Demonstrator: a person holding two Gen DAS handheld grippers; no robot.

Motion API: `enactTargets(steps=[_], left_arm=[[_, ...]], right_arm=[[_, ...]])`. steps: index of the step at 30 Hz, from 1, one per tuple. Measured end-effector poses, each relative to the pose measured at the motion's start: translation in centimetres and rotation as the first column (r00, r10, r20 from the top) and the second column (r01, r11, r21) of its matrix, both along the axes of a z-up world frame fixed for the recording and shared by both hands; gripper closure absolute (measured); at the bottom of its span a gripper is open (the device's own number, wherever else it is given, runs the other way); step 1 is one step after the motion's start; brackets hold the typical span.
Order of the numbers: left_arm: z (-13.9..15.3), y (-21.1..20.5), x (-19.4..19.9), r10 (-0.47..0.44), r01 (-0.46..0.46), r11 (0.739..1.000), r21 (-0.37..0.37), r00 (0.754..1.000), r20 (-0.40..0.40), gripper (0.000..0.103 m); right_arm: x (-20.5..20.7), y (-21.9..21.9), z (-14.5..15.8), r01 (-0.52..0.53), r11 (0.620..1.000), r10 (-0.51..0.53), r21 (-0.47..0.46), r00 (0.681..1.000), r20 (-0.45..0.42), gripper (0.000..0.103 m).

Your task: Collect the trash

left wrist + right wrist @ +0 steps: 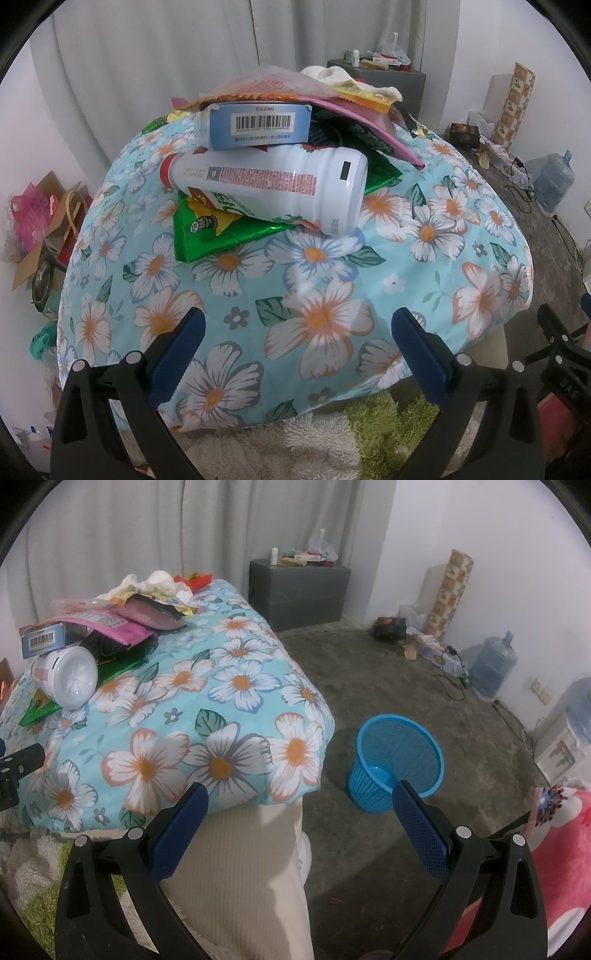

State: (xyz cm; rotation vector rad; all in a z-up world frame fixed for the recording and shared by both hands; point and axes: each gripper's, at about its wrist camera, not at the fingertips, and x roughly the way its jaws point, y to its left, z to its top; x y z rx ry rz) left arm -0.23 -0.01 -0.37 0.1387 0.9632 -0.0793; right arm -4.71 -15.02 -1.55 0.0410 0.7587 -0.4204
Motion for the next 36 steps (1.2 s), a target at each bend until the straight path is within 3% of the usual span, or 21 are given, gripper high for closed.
enactTargets(steps=[36], left_arm=[[-0.8,0.7,0.4,0.006,-0.006,1.000,-0.011,1.000,-0.002,0.004]], right_arm=[[1.2,1.8,-0.1,0.002,1.000,-0.002,-0.002,1.000,0.002,0.008]])
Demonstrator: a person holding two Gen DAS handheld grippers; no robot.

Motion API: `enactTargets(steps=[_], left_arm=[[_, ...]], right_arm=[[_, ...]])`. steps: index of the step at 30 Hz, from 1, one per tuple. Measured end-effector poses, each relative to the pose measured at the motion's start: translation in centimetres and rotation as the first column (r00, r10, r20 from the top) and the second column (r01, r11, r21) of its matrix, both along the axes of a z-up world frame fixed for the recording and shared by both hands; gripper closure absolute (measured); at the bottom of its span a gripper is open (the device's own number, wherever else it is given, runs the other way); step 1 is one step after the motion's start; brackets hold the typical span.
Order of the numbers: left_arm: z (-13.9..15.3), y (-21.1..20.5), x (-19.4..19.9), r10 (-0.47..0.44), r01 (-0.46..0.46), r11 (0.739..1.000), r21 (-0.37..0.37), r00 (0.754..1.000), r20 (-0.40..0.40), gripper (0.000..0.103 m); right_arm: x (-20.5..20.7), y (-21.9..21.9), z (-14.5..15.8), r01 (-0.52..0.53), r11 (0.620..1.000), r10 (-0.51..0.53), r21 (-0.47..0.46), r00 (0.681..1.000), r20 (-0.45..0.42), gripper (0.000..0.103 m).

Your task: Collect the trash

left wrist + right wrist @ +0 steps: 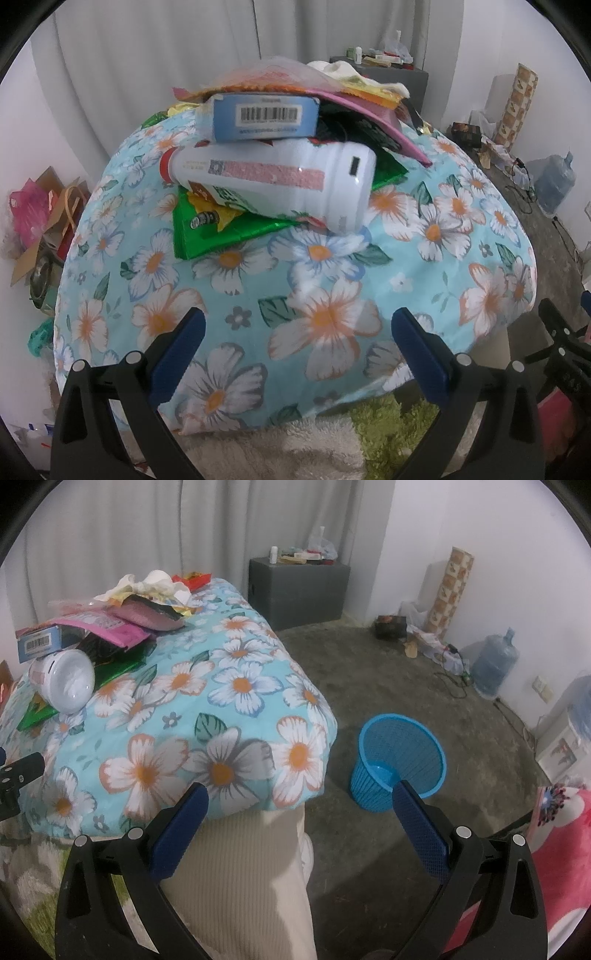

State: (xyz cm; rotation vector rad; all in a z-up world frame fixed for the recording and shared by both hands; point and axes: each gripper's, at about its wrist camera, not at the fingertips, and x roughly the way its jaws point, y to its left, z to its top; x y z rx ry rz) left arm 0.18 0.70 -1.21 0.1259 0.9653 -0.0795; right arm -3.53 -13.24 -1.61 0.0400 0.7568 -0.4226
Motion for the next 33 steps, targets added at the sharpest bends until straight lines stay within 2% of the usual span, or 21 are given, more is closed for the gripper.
enactTargets(steps=[2,8,11,14,18,21,24,26,29,32,33], left_arm=[[0.5,0.2,0.3,0.008,-0.007,1.000,-0.005,1.000,0.026,0.004],[4.2,1.0,1.2,-0.001,0.009,0.998,-0.062,0.990,0.141,0.004],[6.7,1.2,2.1,-0.032,0.052,0.994,-0.096,0.981,0.192,0.004],[9.2,1.6,3.8,-0.091,0.127,0.978,-0.168,0.975,0.205,0.004],[12.1,2.0,7.5,-0.165,0.211,0.946,-0.246,0.967,0.192,0.004],[13.9,3.0,11.3,-0.214,0.264,0.903,-0.340,0.961,0.176,0.004],[14.7,4.0,16.1,-0.219,0.245,0.854,-0.459,0.969,0.111,0.004],[14.6,3.9,19.7,-0.217,0.212,0.855,-0.473,0.975,0.044,0.004],[14.0,3.1,24.5,-0.226,0.193,0.856,-0.480,0.974,-0.011,0.004],[11.8,1.4,29.5,-0.273,0.187,0.877,-0.443,0.952,-0.139,0.004],[10.6,0.5,31.2,-0.285,0.181,0.885,-0.430,0.939,-0.193,0.004]], right_arm=[[0.1,0.1,0.3,-0.001,1.000,0.001,-0.004,1.000,0.006,0.008],[2.0,1.5,3.7,-0.048,0.999,0.047,0.002,0.991,0.126,0.008],[3.3,0.9,5.4,-0.082,0.997,0.078,0.014,0.981,0.180,0.008],[4.4,0.4,6.5,-0.118,0.992,0.106,0.041,0.971,0.214,0.008],[6.7,-0.8,8.7,-0.139,0.989,0.119,0.058,0.955,0.271,0.008],[8.4,-1.6,10.7,-0.159,0.985,0.133,0.061,0.943,0.305,0.008],[10.9,-2.5,12.2,-0.210,0.973,0.166,0.096,0.925,0.341,0.008],[13.4,-3.5,13.1,-0.253,0.957,0.189,0.146,0.917,0.351,0.008],[17.9,-5.7,13.5,-0.306,0.911,0.199,0.277,0.914,0.354,0.008],[24.1,-8.4,12.4,-0.351,0.794,0.201,0.496,0.922,0.330,0.010],[26.9,-9.5,11.6,-0.364,0.720,0.208,0.591,0.926,0.317,0.011]])
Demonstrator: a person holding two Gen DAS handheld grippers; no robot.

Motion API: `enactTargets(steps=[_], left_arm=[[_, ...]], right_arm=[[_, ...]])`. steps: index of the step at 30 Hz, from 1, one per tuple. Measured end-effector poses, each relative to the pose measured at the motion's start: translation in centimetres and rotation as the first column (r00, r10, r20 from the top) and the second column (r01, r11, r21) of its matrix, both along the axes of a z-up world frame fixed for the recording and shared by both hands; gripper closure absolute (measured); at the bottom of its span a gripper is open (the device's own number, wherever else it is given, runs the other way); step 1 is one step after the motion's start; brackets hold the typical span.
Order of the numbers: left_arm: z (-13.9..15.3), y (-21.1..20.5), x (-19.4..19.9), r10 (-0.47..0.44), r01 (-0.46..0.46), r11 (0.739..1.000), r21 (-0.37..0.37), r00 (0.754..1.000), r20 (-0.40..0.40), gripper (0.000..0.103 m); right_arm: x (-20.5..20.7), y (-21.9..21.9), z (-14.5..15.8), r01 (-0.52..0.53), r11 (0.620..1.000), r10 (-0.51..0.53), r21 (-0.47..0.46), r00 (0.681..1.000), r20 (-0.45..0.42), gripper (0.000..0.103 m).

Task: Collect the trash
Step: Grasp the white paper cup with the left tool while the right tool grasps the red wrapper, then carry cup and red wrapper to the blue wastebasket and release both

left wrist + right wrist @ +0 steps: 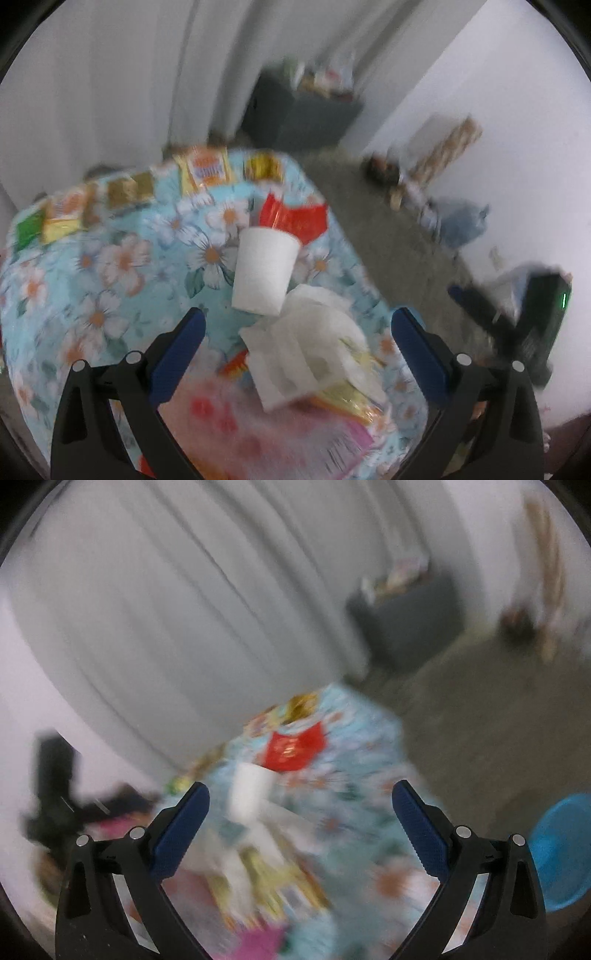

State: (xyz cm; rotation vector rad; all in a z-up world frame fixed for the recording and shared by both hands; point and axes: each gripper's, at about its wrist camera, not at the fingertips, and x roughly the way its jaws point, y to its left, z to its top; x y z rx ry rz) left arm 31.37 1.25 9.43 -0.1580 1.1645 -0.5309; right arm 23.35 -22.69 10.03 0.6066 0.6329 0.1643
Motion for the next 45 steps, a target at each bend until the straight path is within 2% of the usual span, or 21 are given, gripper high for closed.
enactTargets(steps=[2,4,5,8,9,12,13,15,16,17,22,25,29,31,35,37,38,40,45], left_arm=[[-2.1,-1.3,2.5,-0.012,0.015,0.999,0.045,0.998,-0.060,0.004],[-4.4,-2.7,4.7,-0.049,0.059,0.992,0.115,0.995,-0.088,0.004],[-5.3,-3.4,5.6,-0.055,0.069,0.986,0.149,0.994,-0.093,0.005],[-7.7,-4.3,8.0,-0.047,0.073,0.972,0.223,0.992,-0.121,0.015],[-8.4,-4.4,8.6,-0.041,0.071,0.970,0.230,0.990,-0.134,0.018],[-9.6,-4.5,9.8,-0.036,0.071,0.976,0.204,0.985,-0.171,0.020],[-9.8,-4.6,10.0,-0.037,0.072,0.978,0.196,0.983,-0.177,0.021],[-10.0,-4.7,10.1,-0.043,0.076,0.982,0.172,0.980,-0.192,0.029],[-10.2,-4.8,10.1,-0.049,0.081,0.983,0.162,0.979,-0.197,0.031],[-10.1,-4.8,10.1,-0.054,0.086,0.984,0.154,0.979,-0.198,0.038],[-9.1,-4.8,10.2,-0.037,0.062,0.985,0.159,0.987,-0.156,0.040],[-6.9,-4.5,9.9,-0.029,0.044,0.990,0.134,0.993,-0.117,0.041],[-2.3,-4.8,7.9,-0.050,0.053,0.993,0.106,0.998,-0.029,0.041],[0.2,-6.2,6.3,-0.079,0.077,0.993,0.093,0.997,0.017,0.041],[3.2,-11.2,3.6,-0.156,0.150,0.985,0.087,0.986,0.064,0.041],[3.4,-15.2,1.8,-0.227,0.221,0.972,0.085,0.971,0.068,0.041],[3.4,-16.5,1.2,-0.251,0.245,0.966,0.085,0.966,0.066,0.041],[2.7,-20.8,-0.5,-0.324,0.319,0.943,0.093,0.945,0.051,0.041],[-2.5,-32.1,-5.4,-0.482,0.486,0.866,0.120,0.874,-0.066,0.041]], right_arm=[[4.0,-1.1,-1.5,-0.031,0.993,0.038,0.114,0.997,-0.063,0.018],[8.3,-1.7,-3.1,-0.060,0.981,0.082,0.182,0.989,-0.120,0.024],[9.8,-1.6,-3.7,-0.059,0.980,0.086,0.189,0.987,-0.137,0.025],[14.3,-1.1,-5.8,-0.071,0.979,0.111,0.192,0.973,-0.202,0.031],[15.6,-0.8,-6.6,-0.072,0.980,0.114,0.183,0.967,-0.226,0.033],[17.7,-0.4,-8.5,-0.095,0.978,0.145,0.184,0.948,-0.282,0.047],[18.0,-0.2,-8.9,-0.102,0.977,0.155,0.188,0.944,-0.291,0.056],[18.1,0.0,-9.6,-0.117,0.973,0.173,0.197,0.939,-0.297,0.070],[18.1,0.0,-9.8,-0.122,0.971,0.179,0.204,0.938,-0.295,0.085],[18.4,0.1,-10.0,-0.129,0.968,0.190,0.215,0.936,-0.295,0.095],[16.6,-0.8,-8.8,-0.130,0.963,0.192,0.236,0.947,-0.259,0.099],[15.2,-2.3,-7.0,-0.102,0.968,0.152,0.230,0.965,-0.212,0.100],[10.2,-6.1,-3.8,-0.030,0.983,0.055,0.182,0.990,-0.131,0.100],[5.5,-9.1,-2.5,0.049,0.987,-0.035,0.150,0.995,-0.092,0.100],[-4.0,-15.1,-2.2,0.237,0.962,-0.230,0.137,0.971,-0.064,0.100],[-9.6,-18.3,-3.1,0.357,0.924,-0.349,0.139,0.934,-0.075,0.100],[-12.8,-20.1,-4.0,0.424,0.895,-0.414,0.137,0.905,-0.094,0.100],[-16.4,-22.1,-5.8,0.499,0.856,-0.482,0.137,0.865,-0.137,0.100],[-22.6,-25.8,-12.1,0.638,0.759,-0.588,0.130,0.758,-0.282,0.100]])
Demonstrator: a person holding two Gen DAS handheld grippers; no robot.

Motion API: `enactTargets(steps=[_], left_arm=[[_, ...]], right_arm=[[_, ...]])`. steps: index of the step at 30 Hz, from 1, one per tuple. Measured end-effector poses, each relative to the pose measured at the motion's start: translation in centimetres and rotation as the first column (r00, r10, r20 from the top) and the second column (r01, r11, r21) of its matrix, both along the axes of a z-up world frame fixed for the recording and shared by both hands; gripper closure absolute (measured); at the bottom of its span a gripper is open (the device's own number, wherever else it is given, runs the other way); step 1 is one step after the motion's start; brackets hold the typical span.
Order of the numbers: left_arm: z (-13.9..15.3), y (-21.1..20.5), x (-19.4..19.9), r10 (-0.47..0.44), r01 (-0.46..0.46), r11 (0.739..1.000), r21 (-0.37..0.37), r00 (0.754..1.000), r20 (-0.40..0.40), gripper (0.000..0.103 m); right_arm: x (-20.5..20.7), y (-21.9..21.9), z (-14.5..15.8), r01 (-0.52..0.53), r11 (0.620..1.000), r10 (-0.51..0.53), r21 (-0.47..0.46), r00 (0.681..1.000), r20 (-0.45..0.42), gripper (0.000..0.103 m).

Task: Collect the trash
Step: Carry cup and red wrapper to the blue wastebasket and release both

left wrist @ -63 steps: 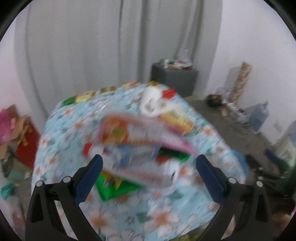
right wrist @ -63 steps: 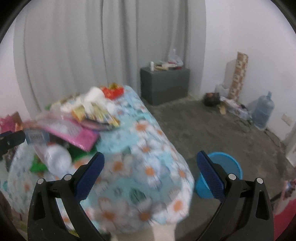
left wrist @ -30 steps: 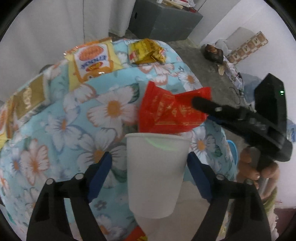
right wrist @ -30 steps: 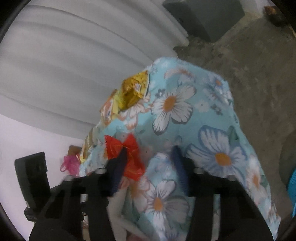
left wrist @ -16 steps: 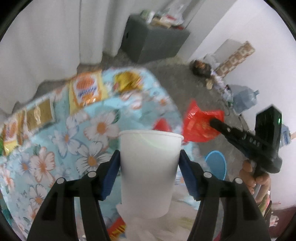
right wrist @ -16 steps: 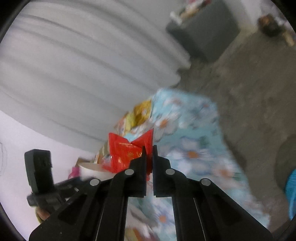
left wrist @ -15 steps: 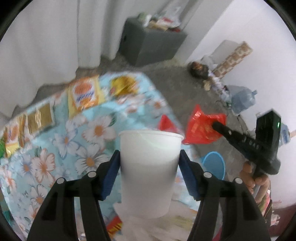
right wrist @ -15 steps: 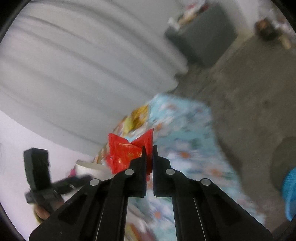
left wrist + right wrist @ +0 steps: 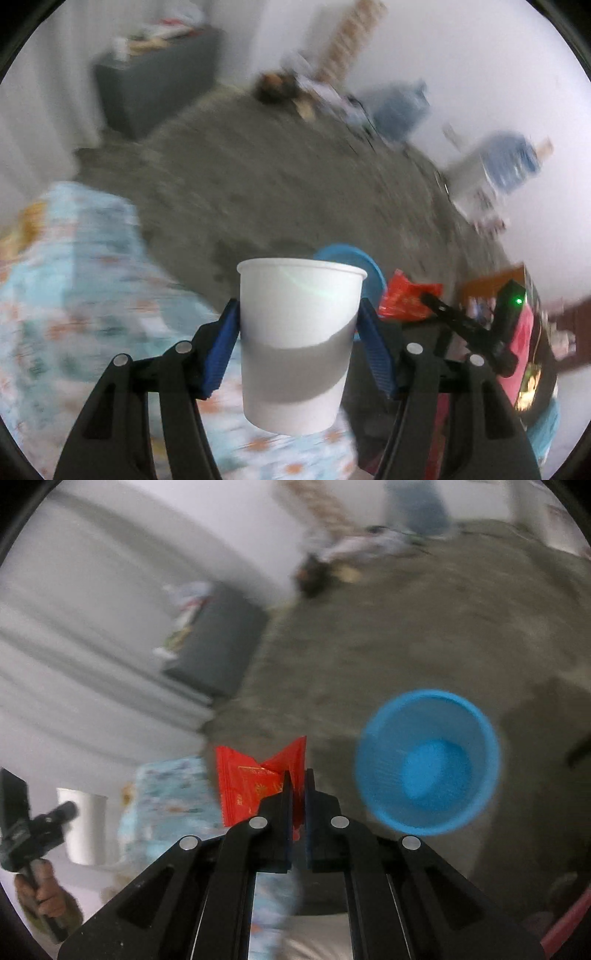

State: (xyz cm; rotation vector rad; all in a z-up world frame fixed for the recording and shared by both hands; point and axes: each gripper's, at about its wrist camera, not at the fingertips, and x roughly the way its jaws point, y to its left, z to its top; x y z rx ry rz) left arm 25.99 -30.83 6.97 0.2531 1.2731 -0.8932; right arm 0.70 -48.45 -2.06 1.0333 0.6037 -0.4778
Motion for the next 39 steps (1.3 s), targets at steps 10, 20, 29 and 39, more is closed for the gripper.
enactTargets(steps=[10,20,29,39], left_arm=[[-13.1,-15.7,-5.2,-0.089,0.102,0.991,0.084,0.986,-0.139,0.037],[-13.6,-16.6,-7.7,-0.074,0.079,0.996,0.032,0.989,-0.125,0.024],[-6.3,-10.6,-8.9,-0.078,0.073,0.987,-0.140,0.997,-0.027,0.019],[0.4,-0.7,-9.1,0.079,-0.082,0.951,-0.298,0.997,-0.022,0.011]], right_arm=[[-2.3,-4.4,-8.5,0.187,0.977,-0.173,0.103,0.976,-0.131,0.085],[-4.3,-4.3,-10.4,0.229,0.971,-0.211,0.076,0.959,-0.189,0.053],[-5.0,-0.2,-5.6,0.162,0.986,-0.164,-0.027,0.983,-0.084,0.045],[-5.9,2.8,-1.1,0.062,0.991,-0.066,-0.121,0.997,-0.036,0.038]])
